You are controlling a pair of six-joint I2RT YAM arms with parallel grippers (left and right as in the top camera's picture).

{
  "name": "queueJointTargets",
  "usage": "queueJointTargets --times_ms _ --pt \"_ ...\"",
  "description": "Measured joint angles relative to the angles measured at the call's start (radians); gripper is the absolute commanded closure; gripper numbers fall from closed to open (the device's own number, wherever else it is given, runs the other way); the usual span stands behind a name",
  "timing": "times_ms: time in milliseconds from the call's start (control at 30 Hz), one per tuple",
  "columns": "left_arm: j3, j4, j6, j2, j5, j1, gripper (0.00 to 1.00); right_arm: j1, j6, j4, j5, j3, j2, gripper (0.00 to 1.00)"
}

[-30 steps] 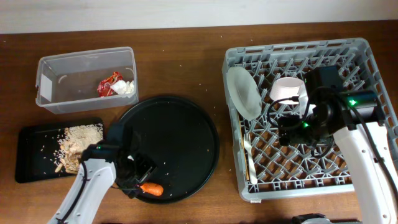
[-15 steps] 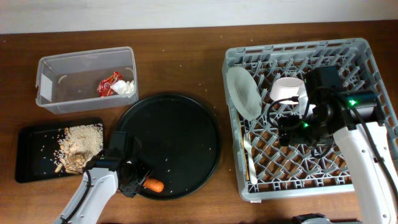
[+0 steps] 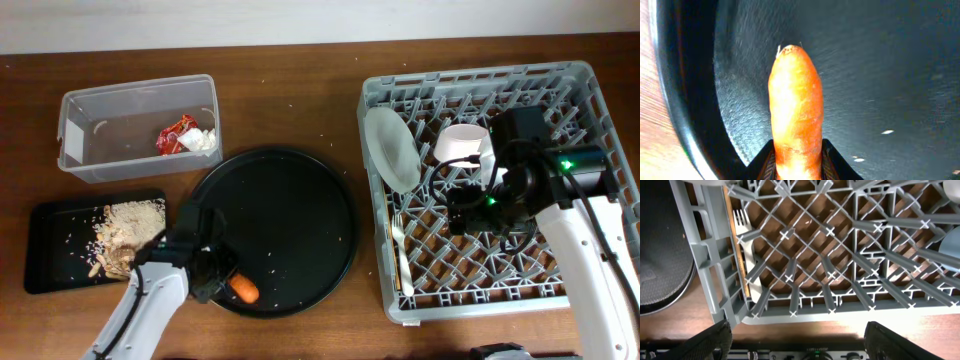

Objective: Sort waste into correct bins and load items into the dishwasher rack

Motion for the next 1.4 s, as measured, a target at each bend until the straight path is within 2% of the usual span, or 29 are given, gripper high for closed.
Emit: queueJointTargets --times_ms 133,200,300,500,567,667,1000,1067,1100,1267,1400 --pt "0.171 -0.095 0.081 -0.024 -0.079 0.0 0.76 0.0 0.0 0.001 0.0 -0.002 0.0 0.12" --pt "0.292 -0.129 0.129 -0.037 -0.117 0.046 0.76 0.0 -0.001 0.0 0.0 -0.002 0.0 0.12" --pt "0.337 -0.131 0.169 -0.04 -0.145 0.217 0.76 0.0 0.0 0.0 0.0 -0.003 0.0 0.12" --pt "0.337 -0.122 0.207 -0.041 -0.163 0.664 0.75 0.0 0.0 0.001 0.0 -0.003 0.0 0.12" --pt "0.337 -0.1 0.209 -0.032 -0.165 0.763 0.75 0.0 -0.001 0.0 0.0 -0.003 0.0 0.12" --pt "0.337 -0.075 0.209 0.032 -0.167 0.842 0.75 0.0 0.0 0.0 0.0 -0.003 0.0 0.12" --pt "0.338 0.024 0.209 0.304 -0.167 0.867 0.73 0.0 0.0 -0.007 0.0 -0.005 0.0 0.12" --pt "0.338 0.028 0.209 0.333 -0.166 0.867 0.45 0.0 0.0 -0.008 0.0 -0.005 0.0 0.12" --pt "0.338 0.027 0.213 0.343 -0.167 0.867 0.42 0.0 0.0 -0.008 0.0 -0.005 0.0 0.12" --pt "0.339 0.018 0.217 0.346 -0.147 0.867 0.39 0.0 0.0 -0.011 0.0 -0.005 0.0 0.12" --pt "0.412 -0.063 0.229 0.326 -0.043 0.865 0.36 0.0 0.001 -0.016 0.0 -0.005 0.0 0.08"
